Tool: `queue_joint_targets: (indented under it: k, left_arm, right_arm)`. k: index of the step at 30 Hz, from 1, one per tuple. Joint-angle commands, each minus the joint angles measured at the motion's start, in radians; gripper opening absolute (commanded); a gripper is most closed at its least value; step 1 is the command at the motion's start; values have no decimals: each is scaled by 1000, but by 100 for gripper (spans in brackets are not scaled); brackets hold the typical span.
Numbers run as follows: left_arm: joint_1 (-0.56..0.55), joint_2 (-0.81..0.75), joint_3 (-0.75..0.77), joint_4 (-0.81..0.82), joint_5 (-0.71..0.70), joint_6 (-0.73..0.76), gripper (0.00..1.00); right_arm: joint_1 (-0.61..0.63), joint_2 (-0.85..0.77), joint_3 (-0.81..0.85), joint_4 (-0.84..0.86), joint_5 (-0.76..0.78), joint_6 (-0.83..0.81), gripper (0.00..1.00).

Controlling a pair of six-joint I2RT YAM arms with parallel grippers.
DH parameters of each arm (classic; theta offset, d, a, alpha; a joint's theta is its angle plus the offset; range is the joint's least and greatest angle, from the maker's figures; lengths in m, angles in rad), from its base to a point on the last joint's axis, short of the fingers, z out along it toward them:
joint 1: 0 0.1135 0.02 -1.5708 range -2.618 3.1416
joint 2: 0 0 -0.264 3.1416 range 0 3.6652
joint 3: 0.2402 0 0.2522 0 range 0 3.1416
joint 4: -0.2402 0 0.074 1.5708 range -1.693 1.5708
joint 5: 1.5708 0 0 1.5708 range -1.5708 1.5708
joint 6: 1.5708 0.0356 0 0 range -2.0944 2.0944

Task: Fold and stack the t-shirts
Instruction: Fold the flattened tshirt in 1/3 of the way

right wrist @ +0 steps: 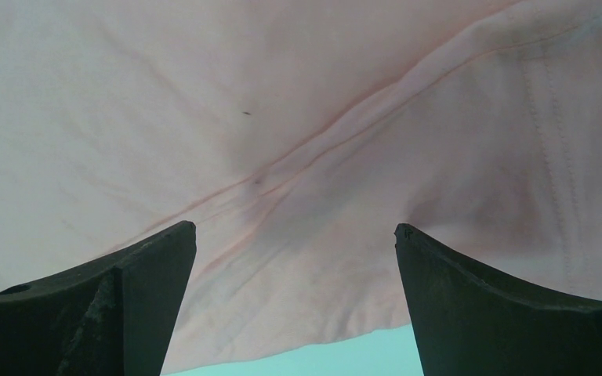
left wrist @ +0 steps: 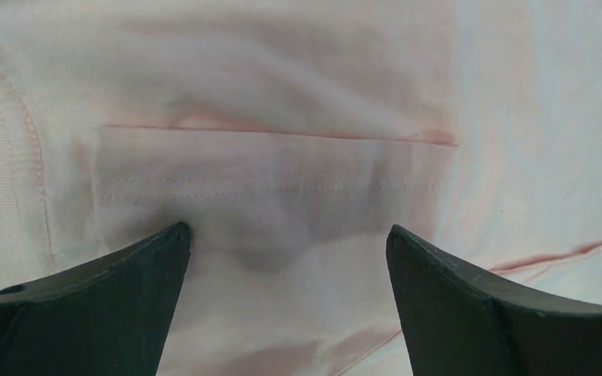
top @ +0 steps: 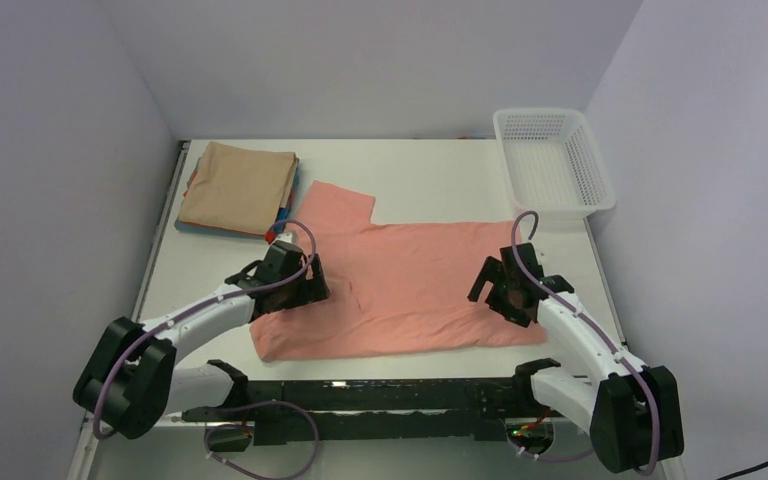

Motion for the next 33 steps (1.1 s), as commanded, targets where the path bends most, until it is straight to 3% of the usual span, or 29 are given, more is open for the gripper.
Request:
queue_joint_targets:
  k: [1,5,11,16,23,26,31,33]
  left_arm:
    - [37,77,55,29,-12,69,100]
    - [37,60,98,-56,-3,89,99]
    - [22,-177,110,-173,113,116,99]
    - [-129,-336,23,-176,313,65,99]
    - [-192,-337,-46,-268,304,1,99]
    - [-191,-331,-69,-276,230,-12,99]
    - [-113,-285,-39,-312,39,-13,99]
    - [-46,-284,-38,-269,65,-7,99]
  right_arm:
    - [-3,23,-28,9,85,5,100]
    - [-12,23,-28,9,89,17,100]
    - [-12,-3,-21,18,63,2,100]
    - [-12,-8,-24,7,65,-2,100]
    - [-14,-10,-41,12,62,0,100]
    - [-14,-20,-44,5,66,1,100]
    - [-14,-29,-44,0,78,3,100]
    - [-14,-22,-42,1,76,1,100]
